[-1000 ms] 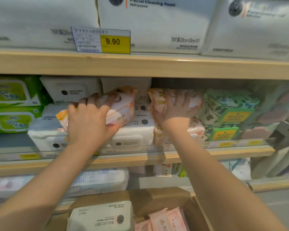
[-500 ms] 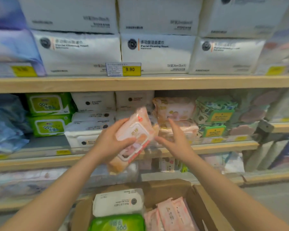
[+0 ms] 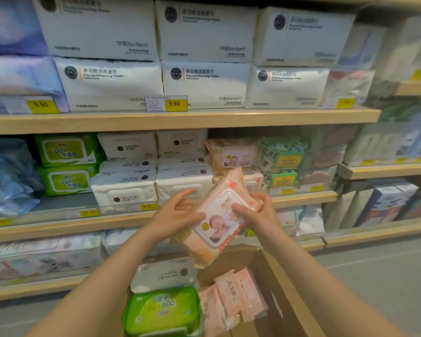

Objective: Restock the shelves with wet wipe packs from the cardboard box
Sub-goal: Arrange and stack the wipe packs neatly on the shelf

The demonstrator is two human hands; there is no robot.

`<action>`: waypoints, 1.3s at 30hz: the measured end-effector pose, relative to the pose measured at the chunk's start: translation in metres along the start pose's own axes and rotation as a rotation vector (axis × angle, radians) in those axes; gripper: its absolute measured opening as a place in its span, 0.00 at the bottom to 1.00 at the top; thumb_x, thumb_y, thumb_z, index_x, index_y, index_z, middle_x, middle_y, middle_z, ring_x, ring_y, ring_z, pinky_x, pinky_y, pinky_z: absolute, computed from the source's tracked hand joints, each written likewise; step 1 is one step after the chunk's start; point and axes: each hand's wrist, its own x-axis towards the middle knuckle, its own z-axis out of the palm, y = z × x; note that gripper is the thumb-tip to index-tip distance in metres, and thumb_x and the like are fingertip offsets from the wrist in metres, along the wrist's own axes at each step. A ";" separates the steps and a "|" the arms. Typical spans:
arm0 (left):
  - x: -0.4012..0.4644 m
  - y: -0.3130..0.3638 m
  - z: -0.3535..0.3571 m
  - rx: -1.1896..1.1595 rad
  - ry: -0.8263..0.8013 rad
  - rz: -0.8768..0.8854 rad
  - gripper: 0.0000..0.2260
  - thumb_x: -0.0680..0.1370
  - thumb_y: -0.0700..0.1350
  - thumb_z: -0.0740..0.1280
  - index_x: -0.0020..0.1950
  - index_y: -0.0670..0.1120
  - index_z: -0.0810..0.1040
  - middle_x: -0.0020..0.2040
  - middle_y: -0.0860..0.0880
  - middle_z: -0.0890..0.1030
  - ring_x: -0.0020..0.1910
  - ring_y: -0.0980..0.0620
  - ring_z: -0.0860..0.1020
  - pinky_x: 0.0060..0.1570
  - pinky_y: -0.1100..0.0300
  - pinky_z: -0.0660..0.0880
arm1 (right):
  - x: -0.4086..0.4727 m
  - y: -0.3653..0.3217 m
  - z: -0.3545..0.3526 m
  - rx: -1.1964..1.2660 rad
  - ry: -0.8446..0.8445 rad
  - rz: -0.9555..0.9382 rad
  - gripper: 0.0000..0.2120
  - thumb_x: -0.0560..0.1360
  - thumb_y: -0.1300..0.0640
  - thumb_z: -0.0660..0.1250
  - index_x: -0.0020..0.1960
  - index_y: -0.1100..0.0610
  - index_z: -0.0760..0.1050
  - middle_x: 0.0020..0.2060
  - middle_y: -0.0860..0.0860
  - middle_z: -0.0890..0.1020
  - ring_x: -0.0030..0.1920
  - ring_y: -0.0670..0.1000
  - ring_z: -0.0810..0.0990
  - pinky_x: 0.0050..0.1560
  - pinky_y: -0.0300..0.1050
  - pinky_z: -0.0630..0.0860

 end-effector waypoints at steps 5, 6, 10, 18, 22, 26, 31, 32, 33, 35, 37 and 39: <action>-0.015 -0.027 0.029 -0.494 0.018 -0.224 0.55 0.45 0.57 0.83 0.69 0.60 0.63 0.65 0.46 0.73 0.58 0.45 0.76 0.56 0.44 0.75 | 0.004 0.010 -0.012 0.113 0.073 0.058 0.27 0.69 0.57 0.74 0.61 0.53 0.63 0.55 0.57 0.77 0.46 0.57 0.81 0.45 0.56 0.79; -0.013 -0.027 0.038 -0.544 0.069 -0.235 0.54 0.48 0.51 0.83 0.70 0.60 0.62 0.64 0.46 0.73 0.57 0.44 0.77 0.57 0.40 0.74 | 0.005 0.013 -0.013 0.147 0.081 0.066 0.28 0.69 0.57 0.75 0.62 0.54 0.63 0.56 0.58 0.78 0.48 0.58 0.81 0.49 0.59 0.78; 0.010 -0.017 0.049 -0.497 0.277 -0.184 0.31 0.62 0.39 0.79 0.61 0.52 0.72 0.57 0.47 0.79 0.52 0.48 0.80 0.48 0.49 0.79 | 0.016 0.017 -0.018 0.193 0.075 0.080 0.27 0.71 0.56 0.73 0.64 0.53 0.63 0.55 0.58 0.78 0.50 0.58 0.80 0.58 0.65 0.73; 0.104 0.027 0.014 -0.157 0.338 0.089 0.27 0.63 0.40 0.79 0.57 0.50 0.71 0.49 0.53 0.80 0.47 0.56 0.79 0.43 0.58 0.78 | 0.099 -0.015 -0.024 -0.411 -0.017 -0.166 0.20 0.69 0.35 0.62 0.56 0.43 0.75 0.57 0.50 0.77 0.59 0.51 0.75 0.62 0.55 0.72; 0.154 0.040 0.013 -0.046 0.325 0.138 0.28 0.63 0.42 0.80 0.58 0.47 0.70 0.47 0.53 0.79 0.44 0.60 0.77 0.38 0.67 0.74 | 0.138 -0.019 -0.038 -0.554 0.028 -0.246 0.20 0.73 0.41 0.61 0.56 0.55 0.74 0.53 0.53 0.78 0.55 0.53 0.76 0.58 0.53 0.74; 0.192 0.031 0.026 -0.049 0.277 0.144 0.34 0.62 0.44 0.80 0.63 0.52 0.68 0.55 0.48 0.79 0.53 0.50 0.78 0.52 0.56 0.76 | 0.160 -0.014 -0.058 -0.709 0.139 -0.298 0.20 0.73 0.42 0.63 0.51 0.58 0.73 0.49 0.52 0.77 0.50 0.52 0.76 0.52 0.50 0.75; 0.201 0.021 0.029 -0.046 0.291 0.189 0.32 0.65 0.42 0.78 0.65 0.52 0.68 0.51 0.55 0.78 0.47 0.62 0.76 0.46 0.67 0.75 | 0.161 -0.013 -0.057 -0.915 0.319 -0.532 0.30 0.72 0.53 0.72 0.69 0.57 0.62 0.63 0.54 0.66 0.58 0.47 0.68 0.55 0.38 0.70; 0.199 0.019 0.030 -0.037 0.293 0.206 0.31 0.65 0.41 0.78 0.63 0.52 0.68 0.49 0.58 0.77 0.45 0.66 0.76 0.42 0.73 0.74 | 0.160 -0.013 -0.052 -0.963 0.359 -0.603 0.34 0.71 0.54 0.73 0.71 0.55 0.59 0.66 0.56 0.64 0.61 0.52 0.68 0.56 0.43 0.71; 0.198 0.016 0.032 -0.026 0.302 0.213 0.30 0.66 0.41 0.78 0.62 0.52 0.68 0.48 0.60 0.77 0.44 0.68 0.75 0.38 0.76 0.73 | 0.159 -0.013 -0.047 -1.052 0.376 -0.668 0.35 0.71 0.53 0.73 0.72 0.53 0.59 0.67 0.57 0.63 0.62 0.57 0.67 0.55 0.48 0.73; 0.196 0.015 0.035 -0.011 0.323 0.219 0.28 0.66 0.42 0.78 0.60 0.53 0.68 0.46 0.60 0.77 0.43 0.67 0.75 0.35 0.78 0.71 | 0.159 -0.012 -0.036 -1.208 0.367 -0.759 0.31 0.70 0.49 0.74 0.68 0.51 0.65 0.66 0.58 0.67 0.60 0.61 0.67 0.50 0.53 0.75; 0.194 0.014 0.036 0.013 0.340 0.215 0.27 0.66 0.42 0.78 0.58 0.52 0.68 0.45 0.60 0.77 0.41 0.67 0.75 0.33 0.78 0.70 | 0.160 -0.010 -0.031 -1.235 0.350 -0.760 0.26 0.71 0.48 0.73 0.64 0.53 0.68 0.62 0.57 0.70 0.58 0.62 0.67 0.47 0.54 0.76; 0.194 0.014 0.036 0.044 0.363 0.210 0.27 0.65 0.43 0.79 0.58 0.51 0.69 0.44 0.59 0.78 0.40 0.66 0.76 0.32 0.77 0.70 | 0.163 -0.007 -0.028 -1.238 0.320 -0.727 0.26 0.71 0.48 0.72 0.65 0.55 0.68 0.62 0.57 0.70 0.58 0.62 0.66 0.49 0.54 0.75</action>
